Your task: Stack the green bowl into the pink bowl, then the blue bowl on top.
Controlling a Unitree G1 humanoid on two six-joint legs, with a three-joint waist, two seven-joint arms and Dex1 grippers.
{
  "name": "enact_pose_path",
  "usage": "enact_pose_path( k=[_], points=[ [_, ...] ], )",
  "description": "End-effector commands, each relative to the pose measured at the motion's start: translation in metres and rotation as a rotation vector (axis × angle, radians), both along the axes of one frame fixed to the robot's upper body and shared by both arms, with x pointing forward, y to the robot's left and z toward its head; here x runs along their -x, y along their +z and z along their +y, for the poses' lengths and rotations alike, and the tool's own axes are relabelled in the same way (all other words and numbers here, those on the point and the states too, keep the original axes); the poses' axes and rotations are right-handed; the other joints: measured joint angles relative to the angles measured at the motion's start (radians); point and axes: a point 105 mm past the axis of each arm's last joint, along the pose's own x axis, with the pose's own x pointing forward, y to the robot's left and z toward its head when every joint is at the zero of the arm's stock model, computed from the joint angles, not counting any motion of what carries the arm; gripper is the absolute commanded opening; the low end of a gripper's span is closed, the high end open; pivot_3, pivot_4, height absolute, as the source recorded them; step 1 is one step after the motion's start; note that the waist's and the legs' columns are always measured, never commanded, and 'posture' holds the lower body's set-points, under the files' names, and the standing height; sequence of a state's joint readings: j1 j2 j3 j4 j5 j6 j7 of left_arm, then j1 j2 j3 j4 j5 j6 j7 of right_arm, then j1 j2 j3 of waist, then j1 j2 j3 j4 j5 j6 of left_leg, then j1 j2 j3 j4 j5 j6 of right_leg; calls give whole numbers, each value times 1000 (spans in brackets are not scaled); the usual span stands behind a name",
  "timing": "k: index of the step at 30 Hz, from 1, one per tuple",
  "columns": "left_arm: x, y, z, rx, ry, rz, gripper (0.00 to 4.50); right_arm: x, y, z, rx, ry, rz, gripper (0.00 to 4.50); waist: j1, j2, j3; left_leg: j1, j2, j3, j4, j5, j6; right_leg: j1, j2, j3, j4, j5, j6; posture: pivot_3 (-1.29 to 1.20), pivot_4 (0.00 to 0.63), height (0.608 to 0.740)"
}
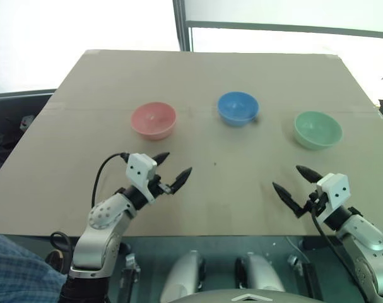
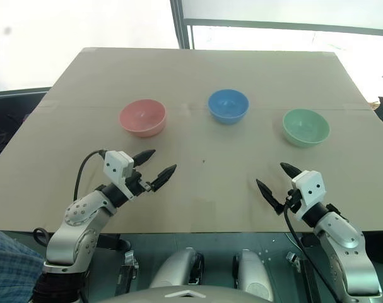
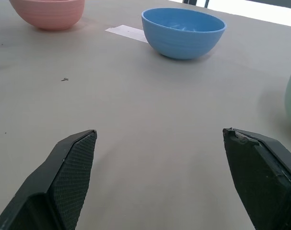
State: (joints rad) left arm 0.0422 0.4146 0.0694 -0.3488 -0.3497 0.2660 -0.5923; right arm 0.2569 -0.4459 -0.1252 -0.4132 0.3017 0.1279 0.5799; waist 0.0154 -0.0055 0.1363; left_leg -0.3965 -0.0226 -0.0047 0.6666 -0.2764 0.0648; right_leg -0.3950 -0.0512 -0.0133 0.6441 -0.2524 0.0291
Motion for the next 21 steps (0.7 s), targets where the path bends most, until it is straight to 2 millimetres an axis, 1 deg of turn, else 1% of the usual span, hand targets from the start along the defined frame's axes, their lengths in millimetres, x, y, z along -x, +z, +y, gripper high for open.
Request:
enact_pose_path(
  k=[1, 5, 16, 20, 21],
  points=[
    [-2, 16, -2, 18, -10, -61, 4500, -2, 9, -1, -7, -9, -43, 4411, 0, 0, 0, 0, 0, 0, 0, 0, 0, 0, 0, 0, 0, 0, 0, 0, 150, 740],
    [-4, 19, -1, 34, -21, -63, 4500, -3, 8, -3, -3, -20, -44, 4411, 0, 0, 0, 0, 0, 0, 0, 0, 0, 0, 0, 0, 0, 0, 0, 0, 150, 740],
    [-5, 19, -5, 24, -37, -70, 4500, -3, 12, 3, -10, 8, -48, 4411, 0, 0, 0, 0, 0, 0, 1, 0, 0, 0, 0, 0, 0, 0, 0, 0, 150, 740],
    [-6, 20, -8, 21, -43, -73, 4500, -5, 20, 8, -12, 25, -61, 4411, 0, 0, 0, 0, 0, 0, 1, 0, 0, 0, 0, 0, 0, 0, 0, 0, 150, 740],
    [-6, 18, -7, 19, -42, -53, 4500, -5, 22, 11, -12, 33, -52, 4411, 0, 0, 0, 0, 0, 0, 1, 0, 0, 0, 0, 0, 0, 0, 0, 0, 150, 740]
  ],
)
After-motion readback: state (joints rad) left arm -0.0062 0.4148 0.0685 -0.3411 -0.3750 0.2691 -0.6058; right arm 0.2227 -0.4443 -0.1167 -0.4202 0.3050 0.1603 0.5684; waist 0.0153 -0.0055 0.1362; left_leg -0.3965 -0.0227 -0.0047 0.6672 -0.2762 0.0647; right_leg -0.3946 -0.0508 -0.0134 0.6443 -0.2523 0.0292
